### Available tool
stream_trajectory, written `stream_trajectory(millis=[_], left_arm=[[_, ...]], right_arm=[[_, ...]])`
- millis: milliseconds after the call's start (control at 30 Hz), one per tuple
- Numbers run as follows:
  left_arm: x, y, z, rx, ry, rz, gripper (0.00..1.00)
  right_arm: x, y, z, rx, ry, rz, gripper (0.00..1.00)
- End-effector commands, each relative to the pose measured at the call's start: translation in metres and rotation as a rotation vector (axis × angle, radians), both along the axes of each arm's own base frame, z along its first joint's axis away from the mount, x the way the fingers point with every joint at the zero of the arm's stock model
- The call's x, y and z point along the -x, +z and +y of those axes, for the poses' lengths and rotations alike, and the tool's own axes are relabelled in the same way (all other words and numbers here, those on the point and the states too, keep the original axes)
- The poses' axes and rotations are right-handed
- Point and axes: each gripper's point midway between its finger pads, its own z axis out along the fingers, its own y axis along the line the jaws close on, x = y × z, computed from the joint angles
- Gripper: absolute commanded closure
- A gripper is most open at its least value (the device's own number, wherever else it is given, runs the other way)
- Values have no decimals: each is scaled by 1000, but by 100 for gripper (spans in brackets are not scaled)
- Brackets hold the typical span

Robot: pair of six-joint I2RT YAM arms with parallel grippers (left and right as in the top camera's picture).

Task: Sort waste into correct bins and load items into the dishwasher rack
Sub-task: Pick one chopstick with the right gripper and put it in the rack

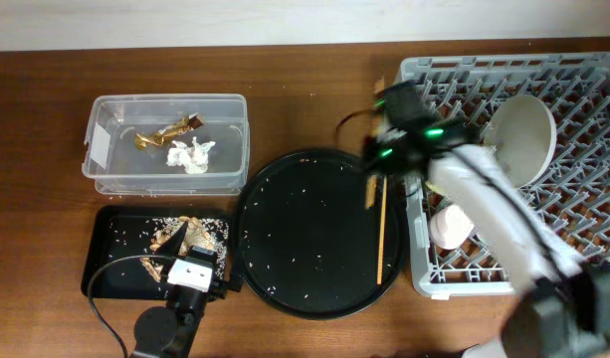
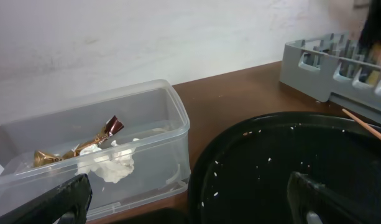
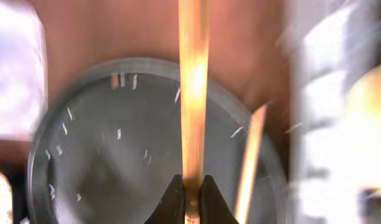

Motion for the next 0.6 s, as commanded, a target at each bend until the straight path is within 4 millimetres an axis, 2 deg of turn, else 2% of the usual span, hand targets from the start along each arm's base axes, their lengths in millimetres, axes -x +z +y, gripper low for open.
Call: stream_trajectory(millis=[0,33,100,233,267,333,367,467,567], left_arm=[[1,-1,-2,-12,-12,-1,1],[1,-1,-2,-12,-12,-1,1],[1,-1,-2,-12,-12,-1,1],[1,-1,-2,-12,-12,-1,0],[1,-1,-2,-12,-12,-1,0],[1,-1,-2,-12,-12,-1,1],[1,-1,-2,-12,-12,-1,0],[1,-1,-2,-12,-12,-1,0],[1,-1,-2,-12,-12,-1,0]], right_arm=[[-24,20,-70,163,-1,-123,96],[-34,19,-89,198,-1,-147,96],[-47,15,-105,226,43,-175,96],[-53,-21,-105,249,92,-101,96],[-51,-28,-102,230,104,-81,96],[-47,-24,-90,166,132,-80,92],[-45,-19,-89,155,115,-78,83],[-19,8,-78,105,84,-46,60],[15,18,-40,58,187,7,59]])
